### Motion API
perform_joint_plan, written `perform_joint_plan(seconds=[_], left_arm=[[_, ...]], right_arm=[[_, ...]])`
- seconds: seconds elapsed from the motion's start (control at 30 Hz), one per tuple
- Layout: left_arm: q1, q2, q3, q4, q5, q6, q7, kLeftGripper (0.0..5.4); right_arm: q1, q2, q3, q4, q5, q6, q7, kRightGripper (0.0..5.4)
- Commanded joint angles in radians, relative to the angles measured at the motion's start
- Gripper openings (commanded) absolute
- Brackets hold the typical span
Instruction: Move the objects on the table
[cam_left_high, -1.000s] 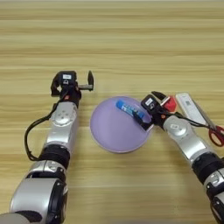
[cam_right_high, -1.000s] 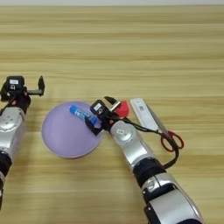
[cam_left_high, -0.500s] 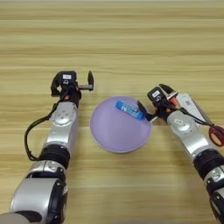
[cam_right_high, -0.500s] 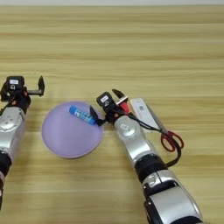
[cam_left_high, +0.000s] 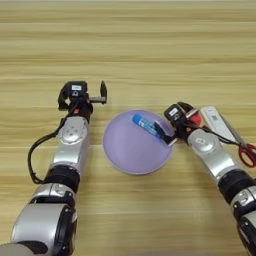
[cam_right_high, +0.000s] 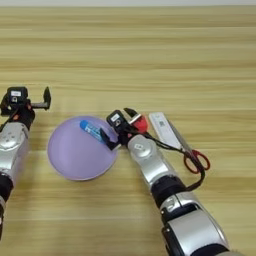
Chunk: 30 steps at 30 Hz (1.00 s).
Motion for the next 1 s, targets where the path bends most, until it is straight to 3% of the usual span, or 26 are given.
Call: perform_joint_plan(seconds=[0.03,0.17,0.4,0.7,1.0], left_arm=[[-0.009,0.001,-0.003,-0.002,0.008,0.013,-0.001,5.40],[-0.008,0.000,-0.003,-0.003,0.009,0.013,0.000,5.40],[-0.008,-0.002,-0.005,-0.004,0.011,0.014,0.001,5.40],[-0.006,-0.004,-0.008,-0.008,0.012,0.015,0.003,5.40],[-0.005,-0.004,-0.010,-0.008,0.012,0.015,0.003,5.40]], right_arm=[[0.004,-0.006,0.022,0.022,-0.021,0.035,0.021,5.36],[0.013,-0.005,0.027,0.008,-0.013,0.049,0.043,5.36],[0.011,-0.003,-0.027,-0.018,0.056,0.136,0.091,5.36],[-0.028,-0.049,-0.026,0.017,-0.015,0.133,-0.022,5.36],[-0.028,-0.044,-0.022,0.021,-0.014,0.126,-0.021,5.36]])
